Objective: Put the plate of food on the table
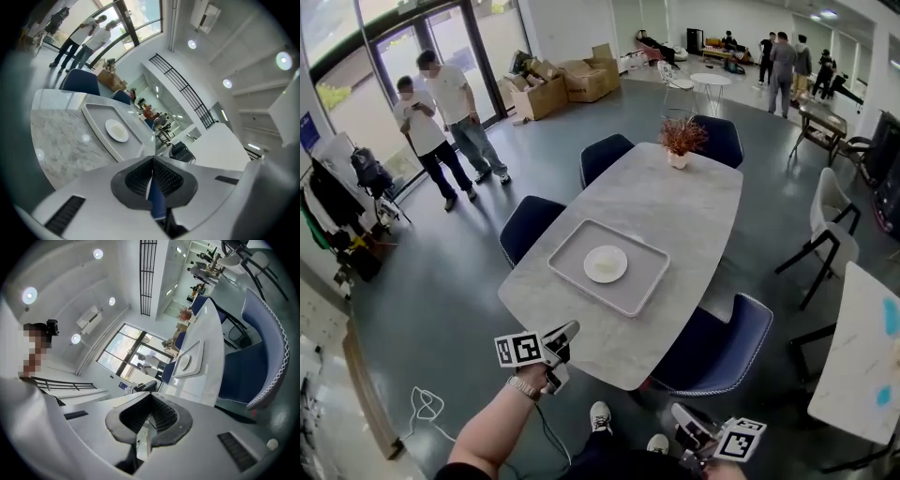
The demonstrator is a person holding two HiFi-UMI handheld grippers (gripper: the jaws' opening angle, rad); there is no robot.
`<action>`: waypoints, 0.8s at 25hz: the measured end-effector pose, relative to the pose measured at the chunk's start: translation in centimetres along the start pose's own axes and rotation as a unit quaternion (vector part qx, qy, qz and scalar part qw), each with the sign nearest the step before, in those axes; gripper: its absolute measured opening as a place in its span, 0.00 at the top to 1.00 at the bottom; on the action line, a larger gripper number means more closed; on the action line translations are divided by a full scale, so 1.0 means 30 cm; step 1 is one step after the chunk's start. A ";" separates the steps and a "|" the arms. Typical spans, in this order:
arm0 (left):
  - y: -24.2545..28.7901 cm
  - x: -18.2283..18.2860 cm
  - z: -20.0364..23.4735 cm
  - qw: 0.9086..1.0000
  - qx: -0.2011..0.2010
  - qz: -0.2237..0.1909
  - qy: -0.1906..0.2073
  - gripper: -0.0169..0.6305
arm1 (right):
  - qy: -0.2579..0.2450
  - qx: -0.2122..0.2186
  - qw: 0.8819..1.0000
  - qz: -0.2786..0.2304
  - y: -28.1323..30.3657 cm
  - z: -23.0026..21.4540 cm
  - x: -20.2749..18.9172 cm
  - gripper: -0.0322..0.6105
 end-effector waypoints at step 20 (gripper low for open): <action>-0.335 -0.677 -0.421 0.970 -0.130 0.081 0.191 0.96 | -0.044 0.070 0.977 0.196 0.021 0.064 -0.064 0.93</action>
Point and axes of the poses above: the fingertips, and each gripper's own axes: y forward along the fingers, z to its left, x out of its top, the point moved 9 cm from there along -y, backward along the fingers, and after that the axes turned 14 degrees about x, right-handed, at the moved point
